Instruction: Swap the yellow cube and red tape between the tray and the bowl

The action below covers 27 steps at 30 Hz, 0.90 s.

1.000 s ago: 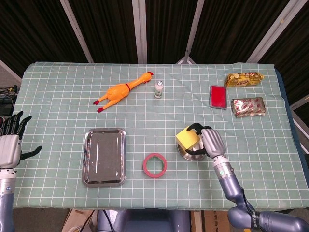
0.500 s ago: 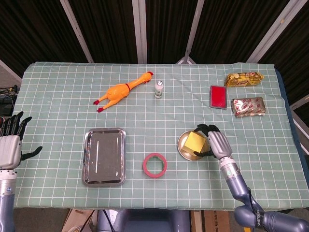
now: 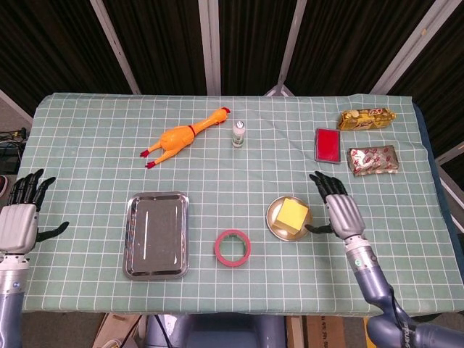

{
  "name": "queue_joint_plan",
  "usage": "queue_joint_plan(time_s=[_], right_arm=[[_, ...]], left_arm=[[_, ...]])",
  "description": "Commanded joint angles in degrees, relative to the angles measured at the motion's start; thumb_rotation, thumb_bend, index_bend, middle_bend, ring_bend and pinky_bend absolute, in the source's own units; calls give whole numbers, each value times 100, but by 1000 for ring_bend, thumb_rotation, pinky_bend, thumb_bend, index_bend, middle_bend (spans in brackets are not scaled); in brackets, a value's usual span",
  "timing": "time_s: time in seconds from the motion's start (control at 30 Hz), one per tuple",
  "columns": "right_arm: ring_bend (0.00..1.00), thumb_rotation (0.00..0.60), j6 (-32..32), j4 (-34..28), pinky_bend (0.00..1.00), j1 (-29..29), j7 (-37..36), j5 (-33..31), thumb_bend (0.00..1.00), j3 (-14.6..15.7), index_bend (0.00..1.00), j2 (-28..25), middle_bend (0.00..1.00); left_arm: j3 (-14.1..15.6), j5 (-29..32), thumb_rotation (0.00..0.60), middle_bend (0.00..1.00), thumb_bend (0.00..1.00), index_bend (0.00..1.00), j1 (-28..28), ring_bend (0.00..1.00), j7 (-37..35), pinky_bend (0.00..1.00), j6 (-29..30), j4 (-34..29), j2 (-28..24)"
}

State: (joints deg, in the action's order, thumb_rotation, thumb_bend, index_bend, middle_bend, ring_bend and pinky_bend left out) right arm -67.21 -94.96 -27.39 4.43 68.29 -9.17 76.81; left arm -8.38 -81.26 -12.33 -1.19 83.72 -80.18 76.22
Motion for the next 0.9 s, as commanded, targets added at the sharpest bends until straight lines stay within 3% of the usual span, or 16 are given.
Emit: queue_joint_plan(time_s=[0.03, 0.23, 0.37, 0.67, 0.9], right_arm=[[0, 600, -587, -565, 0, 564, 158, 240, 0, 300, 0, -666, 0], [0, 600, -1618, -337, 0, 1410, -572, 1340, 0, 903, 0, -1135, 0], [0, 600, -2140, -126, 0, 1798, -731, 1669, 0, 1071, 0, -1289, 0], [0, 600, -2366, -90, 0, 2103, -1091, 1790, 0, 1086, 0, -1601, 0], [0, 600, -2200, -51, 0, 2135, -1158, 1662, 0, 981, 0, -1580, 0]], left_arm=[[101, -91, 600, 0, 89, 148, -47, 0, -27, 0, -143, -129, -84], [200, -299, 600, 0, 88, 148, -356, 0, 54, 0, -674, -746, -406], [252, -484, 600, 0, 88, 148, -816, 0, -129, 0, -1430, -1395, -700], [-80, 322, 600, 0, 80, 148, -2096, 0, 1020, 0, -3262, -2712, -557], [-200, 1225, 600, 0, 38, 148, -2876, 0, 1715, 0, -3954, -2796, 77]])
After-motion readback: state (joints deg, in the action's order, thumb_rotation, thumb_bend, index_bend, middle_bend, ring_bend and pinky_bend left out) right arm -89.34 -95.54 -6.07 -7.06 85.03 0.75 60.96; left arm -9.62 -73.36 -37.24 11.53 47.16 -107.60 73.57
